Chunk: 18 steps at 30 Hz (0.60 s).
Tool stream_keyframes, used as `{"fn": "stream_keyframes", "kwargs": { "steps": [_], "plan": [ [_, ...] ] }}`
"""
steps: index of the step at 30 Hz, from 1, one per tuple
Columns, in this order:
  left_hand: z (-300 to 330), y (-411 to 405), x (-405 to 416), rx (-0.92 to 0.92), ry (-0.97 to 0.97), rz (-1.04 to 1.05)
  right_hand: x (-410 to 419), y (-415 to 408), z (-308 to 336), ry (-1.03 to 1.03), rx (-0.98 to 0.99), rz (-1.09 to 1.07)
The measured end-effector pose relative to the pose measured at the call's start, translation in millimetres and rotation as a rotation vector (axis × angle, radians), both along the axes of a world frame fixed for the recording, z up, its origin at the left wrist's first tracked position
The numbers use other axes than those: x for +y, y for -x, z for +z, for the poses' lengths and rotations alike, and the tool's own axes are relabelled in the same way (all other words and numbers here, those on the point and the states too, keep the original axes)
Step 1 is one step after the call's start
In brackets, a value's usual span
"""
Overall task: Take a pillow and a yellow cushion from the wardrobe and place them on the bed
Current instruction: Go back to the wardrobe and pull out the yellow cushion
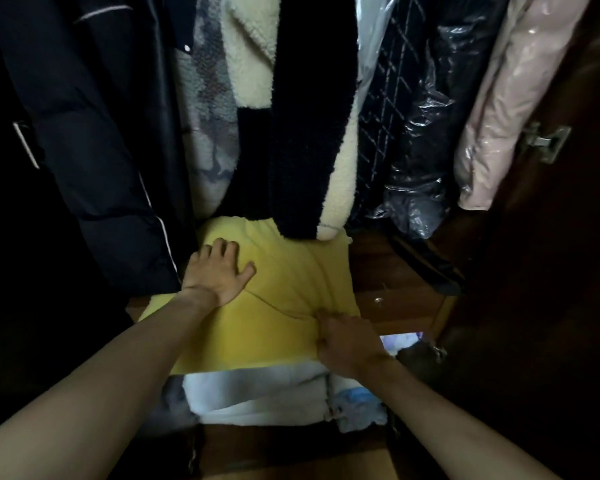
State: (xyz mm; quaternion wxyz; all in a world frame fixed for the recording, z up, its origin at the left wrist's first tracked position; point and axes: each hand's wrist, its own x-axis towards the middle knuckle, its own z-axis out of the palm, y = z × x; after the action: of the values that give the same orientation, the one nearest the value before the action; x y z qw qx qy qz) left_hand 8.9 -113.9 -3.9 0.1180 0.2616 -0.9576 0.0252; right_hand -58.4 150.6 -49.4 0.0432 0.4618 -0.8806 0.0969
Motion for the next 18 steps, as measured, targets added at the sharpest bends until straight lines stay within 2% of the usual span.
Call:
{"fn": "stream_keyframes", "kwargs": {
  "steps": [5, 7, 10, 14, 18],
  "plan": [
    [-21, 1, -4, -0.081, -0.267, 0.075, 4, -16, 7, -0.123, -0.261, 0.113],
    [-32, 1, -9, -0.130, -0.349, 0.095, -15, -2, 15, -0.035, -0.364, 0.125],
    [-49, 1, -16, -0.163, -0.303, 0.097, -63, 41, 21, 0.193, -0.144, 0.060],
    [-65, 5, -26, -0.113, -0.226, 0.113, -116, 88, -4, 0.089, -0.019, -0.073],
    [-76, 24, -29, -0.018, -0.128, 0.174, -146, 113, -34, 0.168, 0.033, -0.164]
  ]
}}
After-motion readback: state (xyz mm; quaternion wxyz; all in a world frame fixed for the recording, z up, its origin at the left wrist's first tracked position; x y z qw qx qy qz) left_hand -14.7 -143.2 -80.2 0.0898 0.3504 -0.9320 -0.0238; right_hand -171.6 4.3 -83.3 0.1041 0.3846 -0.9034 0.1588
